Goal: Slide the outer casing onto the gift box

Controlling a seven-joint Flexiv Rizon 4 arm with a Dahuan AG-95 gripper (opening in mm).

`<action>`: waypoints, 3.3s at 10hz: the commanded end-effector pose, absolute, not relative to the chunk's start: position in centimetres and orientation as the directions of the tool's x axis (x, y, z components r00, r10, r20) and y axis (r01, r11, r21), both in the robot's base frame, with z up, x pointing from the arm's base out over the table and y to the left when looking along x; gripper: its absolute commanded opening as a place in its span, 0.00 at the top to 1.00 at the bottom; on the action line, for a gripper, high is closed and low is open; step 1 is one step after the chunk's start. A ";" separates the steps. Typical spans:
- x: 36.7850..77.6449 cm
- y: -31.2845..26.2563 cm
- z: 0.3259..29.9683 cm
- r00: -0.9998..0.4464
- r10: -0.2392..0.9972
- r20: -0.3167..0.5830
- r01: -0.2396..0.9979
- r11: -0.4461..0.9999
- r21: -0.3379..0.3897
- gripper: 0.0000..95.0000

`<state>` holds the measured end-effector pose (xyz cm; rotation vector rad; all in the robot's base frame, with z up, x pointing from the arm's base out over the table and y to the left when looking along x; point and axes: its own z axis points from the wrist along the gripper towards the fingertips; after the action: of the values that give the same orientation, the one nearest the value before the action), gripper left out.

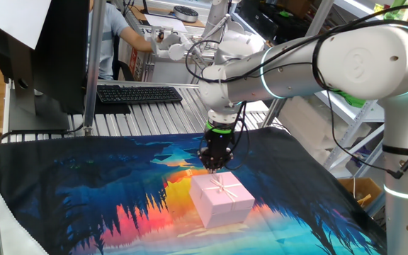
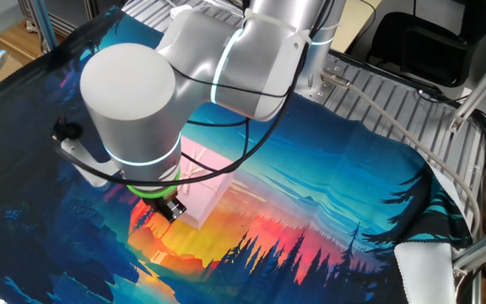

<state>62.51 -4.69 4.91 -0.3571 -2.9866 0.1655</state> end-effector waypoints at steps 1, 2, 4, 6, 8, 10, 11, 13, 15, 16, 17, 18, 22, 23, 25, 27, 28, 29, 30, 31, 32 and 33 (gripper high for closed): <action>62.4 -4.8 5.2 -0.964 0.236 0.122 0.221 0.967 -0.127 1.00; 62.3 -5.0 5.9 -0.965 0.230 0.126 0.214 0.969 -0.127 1.00; 62.2 -5.1 6.0 -0.966 0.225 0.129 0.209 0.970 -0.128 1.00; 62.1 -5.1 6.0 -0.965 0.226 0.131 0.210 0.970 -0.124 1.00; 62.1 -5.0 6.0 -0.965 0.224 0.139 0.207 0.970 -0.128 1.00; 62.0 -5.0 6.1 -0.965 0.219 0.146 0.200 0.971 -0.133 1.00; 62.0 -5.0 6.3 -0.964 0.220 0.148 0.202 0.971 -0.131 1.00; 61.9 -5.0 7.2 -0.962 0.231 0.148 0.217 0.970 -0.106 1.00; 62.0 -5.2 7.9 -0.966 0.216 0.143 0.203 0.974 -0.104 1.00; 62.0 -5.2 8.2 -0.967 0.212 0.142 0.198 0.975 -0.106 1.00; 61.7 -5.0 8.7 -0.967 0.214 0.139 0.200 0.974 -0.108 1.00; 61.0 -4.5 9.8 -0.966 0.226 0.125 0.213 0.971 -0.111 1.00; 58.4 -3.2 13.0 -0.967 0.248 0.061 0.242 0.966 -0.088 1.00; 57.8 -3.0 13.6 -0.966 0.251 0.057 0.245 0.965 -0.088 1.00; 56.8 -2.5 14.2 -0.966 0.254 0.042 0.250 0.965 -0.083 1.00; 55.8 -2.1 14.6 -0.971 0.238 0.017 0.236 0.969 -0.070 1.00; 55.5 -2.0 14.7 -0.975 0.222 0.014 0.221 0.973 -0.062 1.00; 54.5 -1.7 15.1 -0.981 0.193 -0.006 0.193 0.979 -0.059 1.00; 53.8 -1.5 15.3 -0.981 0.195 -0.016 0.196 0.979 -0.057 1.00; 53.2 -1.3 15.6 -0.980 0.198 -0.024 0.199 0.978 -0.059 1.00; 52.7 -1.2 15.7 -0.979 0.202 -0.041 0.204 0.977 -0.057 1.00; 52.5 -1.2 15.8 -0.979 0.199 -0.047 0.201 0.978 -0.061 1.00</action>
<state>52.30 -1.30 15.84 -0.3248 -3.1708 0.1066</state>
